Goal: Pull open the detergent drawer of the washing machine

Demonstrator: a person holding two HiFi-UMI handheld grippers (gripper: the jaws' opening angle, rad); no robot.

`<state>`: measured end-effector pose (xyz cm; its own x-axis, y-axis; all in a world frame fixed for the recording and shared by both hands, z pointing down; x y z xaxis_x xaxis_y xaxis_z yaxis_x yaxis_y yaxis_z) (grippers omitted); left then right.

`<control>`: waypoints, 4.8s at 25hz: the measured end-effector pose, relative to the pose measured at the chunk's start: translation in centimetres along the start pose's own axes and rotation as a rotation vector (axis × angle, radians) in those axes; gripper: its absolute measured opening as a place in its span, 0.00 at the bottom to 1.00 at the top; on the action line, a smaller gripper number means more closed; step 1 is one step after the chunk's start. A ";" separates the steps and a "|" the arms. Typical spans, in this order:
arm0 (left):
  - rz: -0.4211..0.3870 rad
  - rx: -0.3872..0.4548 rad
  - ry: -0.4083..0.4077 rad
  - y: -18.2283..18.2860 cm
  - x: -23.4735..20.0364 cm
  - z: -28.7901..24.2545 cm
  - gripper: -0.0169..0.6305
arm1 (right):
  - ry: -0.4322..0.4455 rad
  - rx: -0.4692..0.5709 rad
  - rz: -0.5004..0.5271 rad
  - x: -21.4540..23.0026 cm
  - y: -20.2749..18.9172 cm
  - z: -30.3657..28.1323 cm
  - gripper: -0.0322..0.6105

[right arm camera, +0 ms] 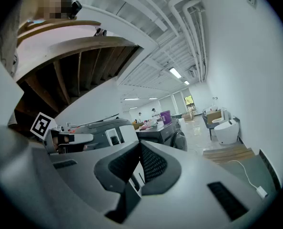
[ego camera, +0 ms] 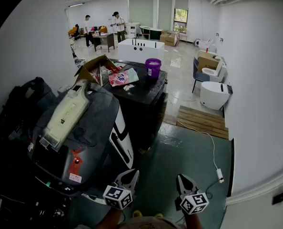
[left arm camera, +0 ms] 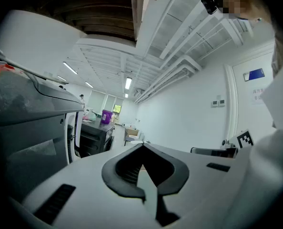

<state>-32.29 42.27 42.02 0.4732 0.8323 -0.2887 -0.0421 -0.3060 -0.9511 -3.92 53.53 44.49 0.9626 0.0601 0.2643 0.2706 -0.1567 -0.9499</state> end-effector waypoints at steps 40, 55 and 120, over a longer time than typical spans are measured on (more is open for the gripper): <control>0.006 0.044 -0.071 2.2 -9.2 -8.5 0.06 | 0.002 0.011 -0.019 -0.4 -0.1 -13.7 0.05; 0.011 0.019 0.024 6.5 -16.4 -22.4 0.06 | 0.106 -0.017 -0.082 7.8 5.9 -29.3 0.05; 0.045 -0.009 0.123 11.7 -32.9 -41.6 0.06 | 0.433 -0.268 -0.498 15.6 4.8 -62.3 0.75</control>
<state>-11.73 -7.94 44.94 0.5755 0.7548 -0.3148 -0.0580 -0.3462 -0.9363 13.38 -7.75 54.44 0.6279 -0.2006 0.7520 0.6211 -0.4533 -0.6394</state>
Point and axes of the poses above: the fingertips, and each gripper's own axes: z backward along the fingers, x to its right, y out of its top, the point moved 10 cm from there along z, backward along the fingers, and after that the axes turned 12 degrees about -y, right-handed, at the moved point
